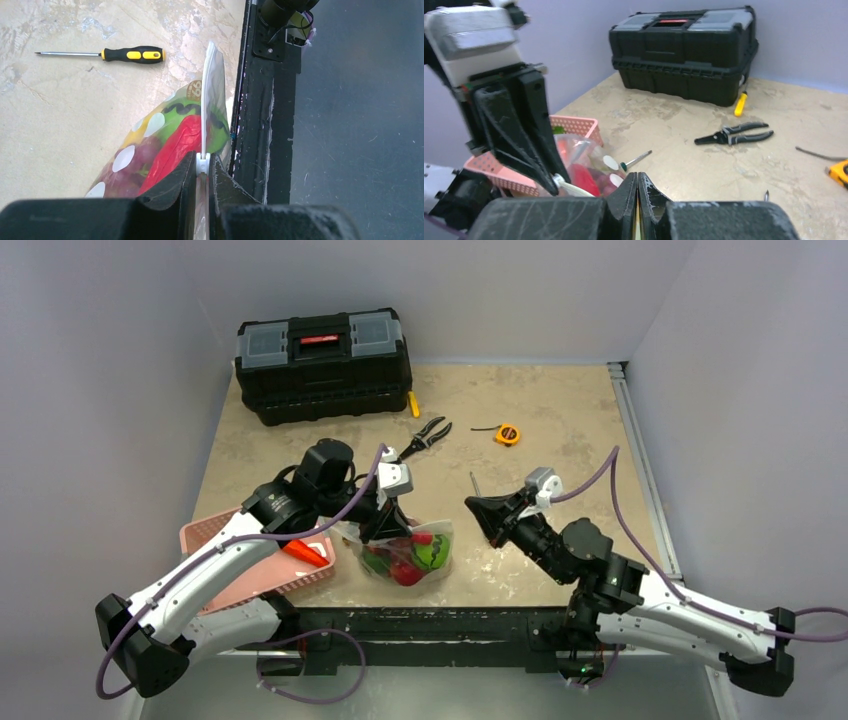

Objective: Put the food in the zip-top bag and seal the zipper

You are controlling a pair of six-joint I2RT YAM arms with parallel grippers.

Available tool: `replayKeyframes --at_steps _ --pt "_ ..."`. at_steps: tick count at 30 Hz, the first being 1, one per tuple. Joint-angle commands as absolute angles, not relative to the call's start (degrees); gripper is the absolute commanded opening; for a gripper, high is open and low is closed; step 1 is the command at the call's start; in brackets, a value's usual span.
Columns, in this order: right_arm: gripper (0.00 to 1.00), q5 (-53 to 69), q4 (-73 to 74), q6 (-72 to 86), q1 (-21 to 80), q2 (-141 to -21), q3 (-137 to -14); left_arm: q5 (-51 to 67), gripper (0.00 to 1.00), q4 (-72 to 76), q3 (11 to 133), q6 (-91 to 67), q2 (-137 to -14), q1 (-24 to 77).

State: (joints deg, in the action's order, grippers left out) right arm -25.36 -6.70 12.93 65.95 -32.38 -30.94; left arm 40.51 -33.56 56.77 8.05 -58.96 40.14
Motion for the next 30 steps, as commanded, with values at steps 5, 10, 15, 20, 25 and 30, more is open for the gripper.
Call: replayKeyframes --at_steps 5,10,15,20,25,30 --pt "0.42 -3.9 11.8 4.8 66.0 -47.7 -52.0 42.4 0.00 -31.8 57.7 6.4 -57.8 39.7" --pt "0.60 4.3 20.9 -1.1 65.7 -56.6 -60.3 42.8 0.00 -31.5 57.6 5.7 -57.8 39.7" --pt "0.64 7.4 24.9 -5.3 63.2 -61.2 -63.4 42.7 0.00 -31.6 57.4 5.4 -57.0 39.7" --pt "0.64 11.7 24.4 -7.2 59.5 -63.1 -63.6 43.0 0.00 -31.6 57.1 5.2 -56.2 39.7" --pt "0.64 14.7 23.3 -7.9 58.5 -64.5 -63.9 43.2 0.00 -31.5 56.8 5.1 -56.1 39.8" --pt "0.55 17.2 25.4 -9.4 58.4 -67.1 -66.2 43.2 0.00 -31.4 57.0 5.1 -56.0 39.7"
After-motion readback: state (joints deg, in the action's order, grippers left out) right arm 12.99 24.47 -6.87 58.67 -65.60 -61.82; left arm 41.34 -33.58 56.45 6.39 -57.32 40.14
